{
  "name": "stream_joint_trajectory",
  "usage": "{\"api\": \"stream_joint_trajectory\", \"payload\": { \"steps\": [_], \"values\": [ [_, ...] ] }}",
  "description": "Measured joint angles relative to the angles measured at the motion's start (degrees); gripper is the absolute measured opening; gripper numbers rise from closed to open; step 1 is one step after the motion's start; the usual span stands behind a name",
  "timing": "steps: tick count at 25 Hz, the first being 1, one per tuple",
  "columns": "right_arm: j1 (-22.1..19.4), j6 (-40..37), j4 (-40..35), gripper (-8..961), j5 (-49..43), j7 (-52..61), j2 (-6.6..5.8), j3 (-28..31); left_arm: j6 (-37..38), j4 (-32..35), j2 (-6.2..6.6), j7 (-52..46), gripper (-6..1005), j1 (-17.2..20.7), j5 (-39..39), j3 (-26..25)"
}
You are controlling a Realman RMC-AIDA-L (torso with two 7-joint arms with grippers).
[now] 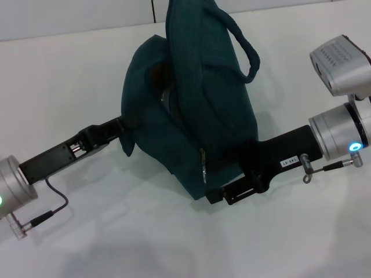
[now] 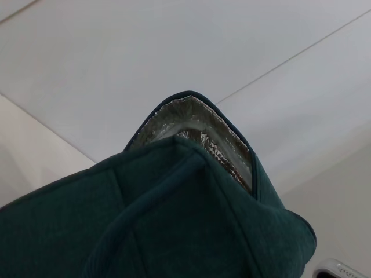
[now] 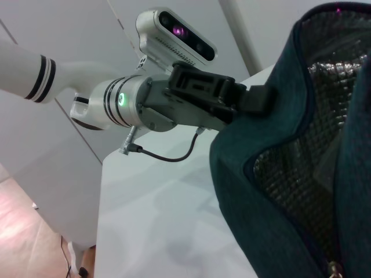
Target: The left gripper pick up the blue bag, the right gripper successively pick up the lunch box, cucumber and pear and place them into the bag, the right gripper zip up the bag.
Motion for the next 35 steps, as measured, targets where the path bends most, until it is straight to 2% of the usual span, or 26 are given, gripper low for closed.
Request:
{"api": "stream_joint_trajectory", "payload": {
  "steps": [8, 12, 18, 22, 33, 35],
  "values": [
    [0.07, -0.5, -0.07, 780, 0.09, 0.58, -0.18, 0.3, -0.2, -0.08, 0.1, 0.0, 86, 0.26, 0.02, 0.0],
    [-0.6, 4.06, -0.41, 779, 1.31, 0.55, -0.2, 0.56, -0.25, -0.08, 0.09, 0.0, 86, 0.47, 0.02, 0.0],
    [0.37, 4.14, 0.0, 778, 2.74, 0.16, 0.15, -3.74, -0.39, -0.08, 0.09, 0.0, 86, 0.11, 0.0, 0.0],
    [-0.01, 4.09, 0.0, 780, 4.91, 0.57, -0.11, -5.29, -0.43, -0.08, 0.12, 0.0, 86, 0.23, -0.12, 0.0],
    [-0.95, 6.71, -0.37, 603, 6.66, 0.63, -0.19, -5.35, -0.43, -0.08, 0.2, 0.0, 84, 0.47, -0.27, 0.01],
    [-0.94, 6.72, -0.29, 525, 6.67, 0.65, -0.26, -5.31, -0.43, -0.08, 0.24, 0.0, 84, 0.49, -0.3, 0.01]
  ]
}}
